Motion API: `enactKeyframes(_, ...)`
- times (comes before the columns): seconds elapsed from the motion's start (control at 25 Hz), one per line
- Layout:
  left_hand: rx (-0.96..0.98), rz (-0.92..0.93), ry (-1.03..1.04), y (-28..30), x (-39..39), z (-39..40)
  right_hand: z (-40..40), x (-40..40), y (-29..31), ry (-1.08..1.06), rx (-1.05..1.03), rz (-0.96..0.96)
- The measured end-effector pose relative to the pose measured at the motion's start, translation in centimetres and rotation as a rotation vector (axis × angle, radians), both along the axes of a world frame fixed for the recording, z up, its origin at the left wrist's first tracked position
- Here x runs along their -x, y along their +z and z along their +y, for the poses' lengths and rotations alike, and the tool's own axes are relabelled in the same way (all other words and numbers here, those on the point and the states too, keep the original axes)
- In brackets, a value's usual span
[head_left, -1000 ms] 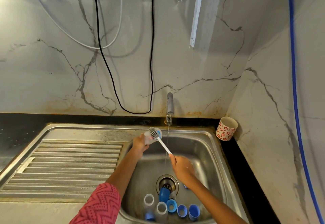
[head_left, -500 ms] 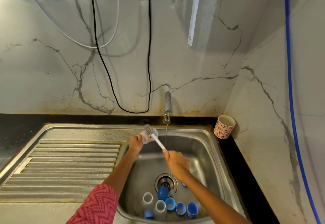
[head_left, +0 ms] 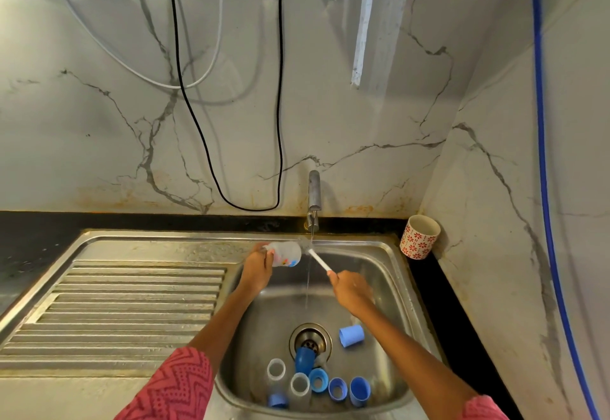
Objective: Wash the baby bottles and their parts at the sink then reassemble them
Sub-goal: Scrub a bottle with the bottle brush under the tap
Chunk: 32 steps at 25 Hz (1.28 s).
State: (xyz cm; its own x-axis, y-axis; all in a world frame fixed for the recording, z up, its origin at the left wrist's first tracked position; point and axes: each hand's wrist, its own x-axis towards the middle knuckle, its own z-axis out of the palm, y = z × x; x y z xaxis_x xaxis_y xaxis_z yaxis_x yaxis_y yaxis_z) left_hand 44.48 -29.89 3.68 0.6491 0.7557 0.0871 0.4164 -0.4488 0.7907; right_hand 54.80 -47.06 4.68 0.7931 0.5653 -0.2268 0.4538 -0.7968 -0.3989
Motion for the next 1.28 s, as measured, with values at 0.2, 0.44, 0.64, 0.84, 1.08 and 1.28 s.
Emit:
enactKeyframes(0.2, 0.642, -0.228, 0.314, 1.0, -0.9, 0.8, -0.5, 2.1, -0.6, 0.094, -0.133, -0.034)
enactKeyframes(0.44, 1.063, -0.472, 0.382, 2.5, -0.9, -1.1, 0.7, 2.6, -1.6, -0.059, -0.149, -0.033)
enactKeyframes(0.64, 1.16, -0.515, 0.428, 1.6, -0.9, -1.5, 0.8, 3.8, -1.1, -0.008, -0.158, -0.03)
enactKeyframes(0.84, 1.2, -0.392, 0.431, 0.4, -1.3, -1.9, 1.3, 4.8, -1.3, -0.097, -0.197, 0.144)
enactKeyframes(1.08, 1.216, -0.473, 0.423, 0.3, -0.1, -1.5, 0.2, 3.2, -0.5, -0.121, -0.335, 0.311)
enactKeyframes(1.28, 1.169, -0.524, 0.356, 1.9, 0.2, -1.3, -1.3, 2.4, 0.0, -0.019, -0.218, 0.3)
